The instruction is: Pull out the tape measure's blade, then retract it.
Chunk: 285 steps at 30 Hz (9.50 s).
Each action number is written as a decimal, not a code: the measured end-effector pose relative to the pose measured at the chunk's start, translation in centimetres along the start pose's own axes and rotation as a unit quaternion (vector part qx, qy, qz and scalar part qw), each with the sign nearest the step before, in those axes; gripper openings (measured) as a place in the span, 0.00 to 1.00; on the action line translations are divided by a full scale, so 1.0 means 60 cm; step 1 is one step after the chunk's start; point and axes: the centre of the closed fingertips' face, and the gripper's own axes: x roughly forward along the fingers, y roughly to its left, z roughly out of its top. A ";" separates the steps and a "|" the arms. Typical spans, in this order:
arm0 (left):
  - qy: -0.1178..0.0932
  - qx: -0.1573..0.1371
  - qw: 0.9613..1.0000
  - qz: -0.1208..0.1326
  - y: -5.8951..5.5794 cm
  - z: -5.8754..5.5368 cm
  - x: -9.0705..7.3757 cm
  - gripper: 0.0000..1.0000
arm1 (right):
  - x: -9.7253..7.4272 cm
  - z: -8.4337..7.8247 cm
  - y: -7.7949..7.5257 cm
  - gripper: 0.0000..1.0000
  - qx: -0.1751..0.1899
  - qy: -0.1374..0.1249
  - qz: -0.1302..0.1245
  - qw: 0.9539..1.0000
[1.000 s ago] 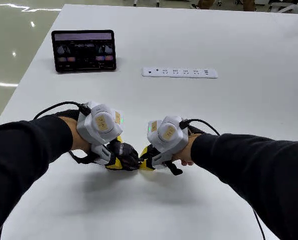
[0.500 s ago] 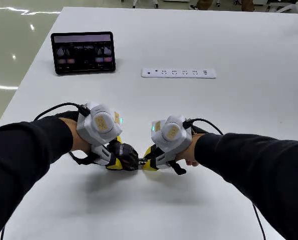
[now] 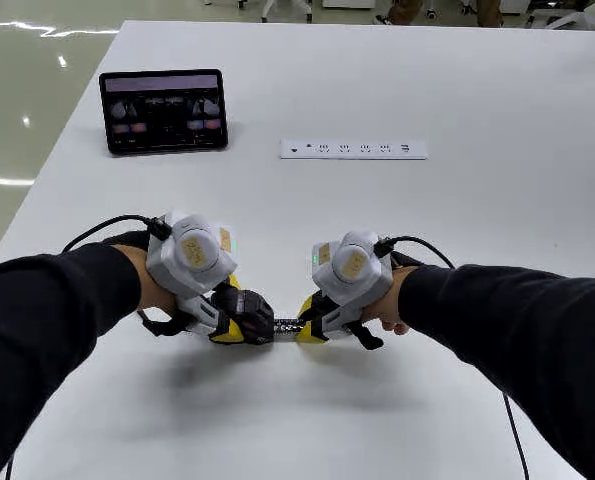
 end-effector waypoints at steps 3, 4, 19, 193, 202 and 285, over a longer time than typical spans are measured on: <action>0.000 -0.001 1.000 0.000 0.001 -0.001 0.000 0.32 | -0.003 -0.006 0.000 0.09 0.001 0.001 -0.002 1.000; 0.000 -0.002 1.000 0.000 0.002 -0.002 0.000 0.32 | -0.005 -0.007 0.000 0.09 0.000 0.001 -0.003 1.000; 0.004 -0.003 1.000 -0.001 0.005 -0.007 0.002 0.32 | -0.030 -0.040 -0.006 0.09 0.007 0.011 -0.013 1.000; -0.033 -0.095 0.994 0.033 0.014 -0.012 -0.014 0.37 | -0.197 -0.261 -0.017 0.21 0.061 0.110 -0.054 0.991; -0.061 -0.179 0.980 0.060 0.017 -0.046 -0.046 0.78 | -0.227 -0.260 -0.030 0.30 0.096 0.080 -0.110 0.986; -0.219 -0.297 0.892 0.262 -0.102 -0.152 -0.257 1.00 | -0.434 -0.305 0.149 1.00 0.221 -0.098 -0.283 0.928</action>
